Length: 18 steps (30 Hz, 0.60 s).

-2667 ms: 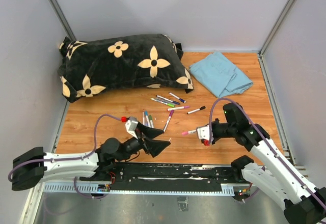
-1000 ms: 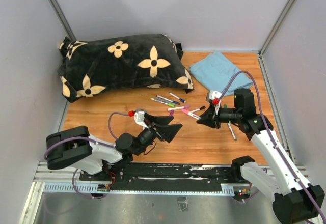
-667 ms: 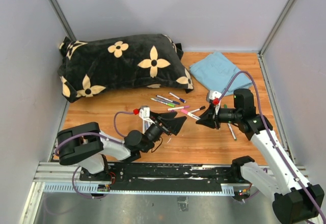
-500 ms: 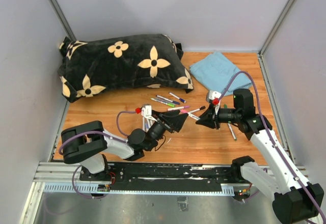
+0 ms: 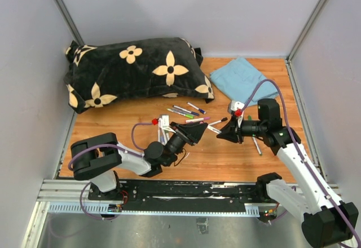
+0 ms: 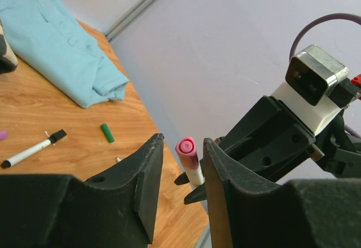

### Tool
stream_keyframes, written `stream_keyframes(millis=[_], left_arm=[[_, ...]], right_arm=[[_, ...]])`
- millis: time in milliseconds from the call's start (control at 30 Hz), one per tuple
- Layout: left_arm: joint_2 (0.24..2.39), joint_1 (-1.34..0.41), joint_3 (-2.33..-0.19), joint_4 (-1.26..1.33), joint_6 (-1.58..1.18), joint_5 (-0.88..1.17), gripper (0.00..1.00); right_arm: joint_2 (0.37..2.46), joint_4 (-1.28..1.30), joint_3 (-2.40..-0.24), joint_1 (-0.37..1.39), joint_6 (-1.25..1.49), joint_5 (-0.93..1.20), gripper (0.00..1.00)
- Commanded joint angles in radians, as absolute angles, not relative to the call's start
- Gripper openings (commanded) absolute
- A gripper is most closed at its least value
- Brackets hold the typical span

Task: Open the pen caps
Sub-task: Pick up the pen from the center of the board, then open the pen cap from the pen.

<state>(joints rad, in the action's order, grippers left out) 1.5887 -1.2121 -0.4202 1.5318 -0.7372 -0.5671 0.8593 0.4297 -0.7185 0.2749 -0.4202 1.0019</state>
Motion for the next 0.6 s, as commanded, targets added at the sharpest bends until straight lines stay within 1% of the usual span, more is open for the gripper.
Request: stream_keyframes(millis=[0, 100, 267, 300, 333, 367, 400, 467, 500, 567], left_arm=[[1.598, -1.202, -0.44, 1.779, -0.76, -0.57, 0.38], [1.598, -1.196, -0.441, 1.779, -0.77, -0.555, 0.31], [1.603, -1.191, -0.441, 1.779, -0.773, -0.536, 0.11], [1.604, -1.188, -0.44, 1.779, -0.772, -0.53, 0.06], [1.606, -1.188, -0.439, 1.779, -0.774, -0.522, 0.02], [1.609, -1.185, -0.437, 1.778, -0.775, -0.516, 0.01], [1.61, -1.182, -0.434, 1.778, -0.777, -0.505, 0.0], [1.616, -1.18, -0.426, 1.779, -0.781, -0.483, 0.0], [1.622, -1.178, -0.425, 1.779, -0.783, -0.471, 0.0], [1.635, -1.177, -0.427, 1.779, -0.784, -0.443, 0.0]], right_arm=[[0.864, 0.43, -0.703, 0.292, -0.448, 1.009, 0.06], [0.864, 0.433, -0.702, 0.299, -0.457, 1.005, 0.06], [0.864, 0.441, -0.701, 0.307, -0.468, 1.012, 0.08], [0.864, 0.444, -0.701, 0.307, -0.472, 1.013, 0.1], [0.864, 0.447, -0.702, 0.308, -0.474, 1.015, 0.14], [0.864, 0.447, -0.702, 0.308, -0.474, 1.015, 0.23], [0.862, 0.446, -0.701, 0.308, -0.472, 1.015, 0.36], [0.862, 0.447, -0.706, 0.308, -0.463, 1.02, 0.56], [0.861, 0.447, -0.71, 0.308, -0.459, 1.025, 0.61], [0.861, 0.442, -0.71, 0.309, -0.454, 1.033, 0.66]])
